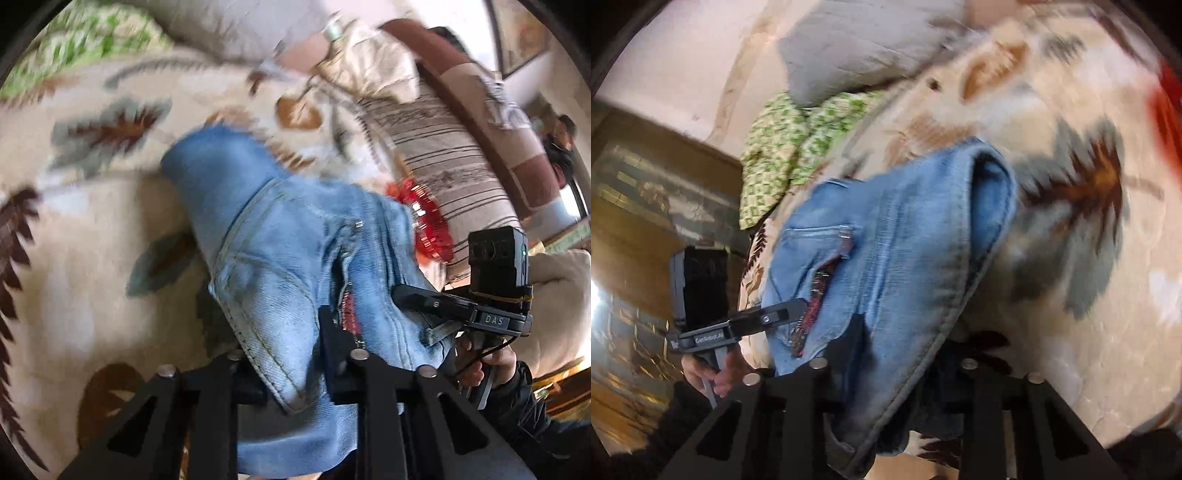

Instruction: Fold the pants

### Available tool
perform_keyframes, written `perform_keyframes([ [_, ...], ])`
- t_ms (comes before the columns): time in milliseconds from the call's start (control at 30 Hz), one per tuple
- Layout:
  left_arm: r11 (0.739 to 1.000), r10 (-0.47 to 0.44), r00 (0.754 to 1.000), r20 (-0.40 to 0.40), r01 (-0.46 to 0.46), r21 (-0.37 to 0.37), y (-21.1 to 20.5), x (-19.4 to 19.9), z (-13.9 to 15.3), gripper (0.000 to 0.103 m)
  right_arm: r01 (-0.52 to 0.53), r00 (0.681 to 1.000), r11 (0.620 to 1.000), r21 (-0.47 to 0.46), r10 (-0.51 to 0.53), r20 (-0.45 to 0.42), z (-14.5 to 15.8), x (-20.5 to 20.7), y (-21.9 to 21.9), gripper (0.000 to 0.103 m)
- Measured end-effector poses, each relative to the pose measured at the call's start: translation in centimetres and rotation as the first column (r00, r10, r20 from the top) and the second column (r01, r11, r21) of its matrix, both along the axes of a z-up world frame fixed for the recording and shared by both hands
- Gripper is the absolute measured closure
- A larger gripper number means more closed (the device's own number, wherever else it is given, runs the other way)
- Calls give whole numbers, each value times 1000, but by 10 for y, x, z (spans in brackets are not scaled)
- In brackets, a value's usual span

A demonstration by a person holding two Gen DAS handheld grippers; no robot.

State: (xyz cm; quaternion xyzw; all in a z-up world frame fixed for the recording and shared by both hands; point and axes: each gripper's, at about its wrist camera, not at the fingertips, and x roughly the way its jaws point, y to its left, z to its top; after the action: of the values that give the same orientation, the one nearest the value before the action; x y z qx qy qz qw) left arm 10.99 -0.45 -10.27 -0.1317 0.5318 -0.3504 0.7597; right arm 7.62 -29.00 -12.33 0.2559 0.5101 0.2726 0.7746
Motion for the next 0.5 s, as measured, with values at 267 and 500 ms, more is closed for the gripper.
perform_keyframes([
  [267,992,113,957,269,-95,-80,42,26,69,82,-13,966,999,-35,22,259,79,46,30,72],
  [500,973,197,980,-8,-194,129,58,99,-42,66,-50,993,985,-167,67,96,2,137,73,72],
])
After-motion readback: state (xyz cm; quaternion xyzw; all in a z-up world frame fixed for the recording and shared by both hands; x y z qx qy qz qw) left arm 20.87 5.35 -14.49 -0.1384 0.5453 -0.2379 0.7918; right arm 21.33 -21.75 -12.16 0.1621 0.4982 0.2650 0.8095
